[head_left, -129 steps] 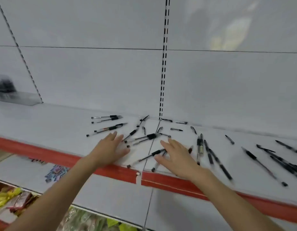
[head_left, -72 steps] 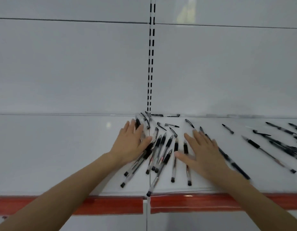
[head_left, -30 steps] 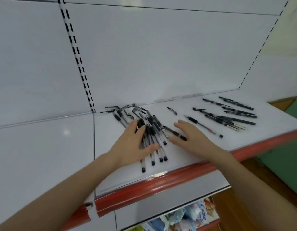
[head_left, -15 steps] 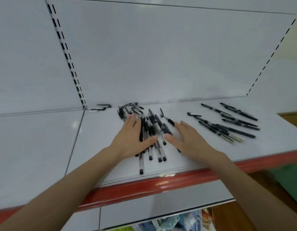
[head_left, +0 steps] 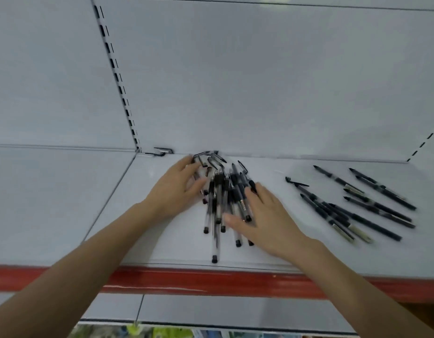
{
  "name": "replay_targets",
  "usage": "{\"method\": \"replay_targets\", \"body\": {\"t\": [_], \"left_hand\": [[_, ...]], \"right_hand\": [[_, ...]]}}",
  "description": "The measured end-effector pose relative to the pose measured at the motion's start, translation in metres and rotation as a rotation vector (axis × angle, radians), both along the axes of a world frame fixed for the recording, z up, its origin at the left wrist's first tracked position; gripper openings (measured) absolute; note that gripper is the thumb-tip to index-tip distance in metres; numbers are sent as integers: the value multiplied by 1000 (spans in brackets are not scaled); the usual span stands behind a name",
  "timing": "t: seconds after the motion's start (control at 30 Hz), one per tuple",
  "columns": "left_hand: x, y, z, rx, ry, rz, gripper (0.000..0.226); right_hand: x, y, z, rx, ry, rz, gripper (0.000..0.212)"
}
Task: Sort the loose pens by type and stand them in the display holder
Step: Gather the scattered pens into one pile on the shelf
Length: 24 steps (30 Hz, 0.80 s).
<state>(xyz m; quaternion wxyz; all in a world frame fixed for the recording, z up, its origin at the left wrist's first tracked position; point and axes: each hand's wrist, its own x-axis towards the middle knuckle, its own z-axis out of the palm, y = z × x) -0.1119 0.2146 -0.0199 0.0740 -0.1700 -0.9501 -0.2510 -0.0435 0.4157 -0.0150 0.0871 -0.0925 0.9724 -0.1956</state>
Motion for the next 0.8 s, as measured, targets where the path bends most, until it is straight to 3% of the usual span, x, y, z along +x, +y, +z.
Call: {"method": "replay_targets", "body": {"t": [0.13,0.23,0.33,0.63,0.8], "left_hand": [[-42,-39,-5,-187,-69,282,66],[-63,-48,-5,-240,-114,328,86],[-75,-43,-8,-259,-123,340,82],[-55,-3,-1,-74,-54,93,64],[-55,-6,-9,-129,-100,45,86]], "right_hand": [[-6,-11,3,52,1,57,89],[-10,-15,1,86,-2,50,90],[-13,-16,1,99,-14,44,90],[-19,-12,-2,86,-10,-4,98],[-18,-13,-4,83,8,-40,107]]}}
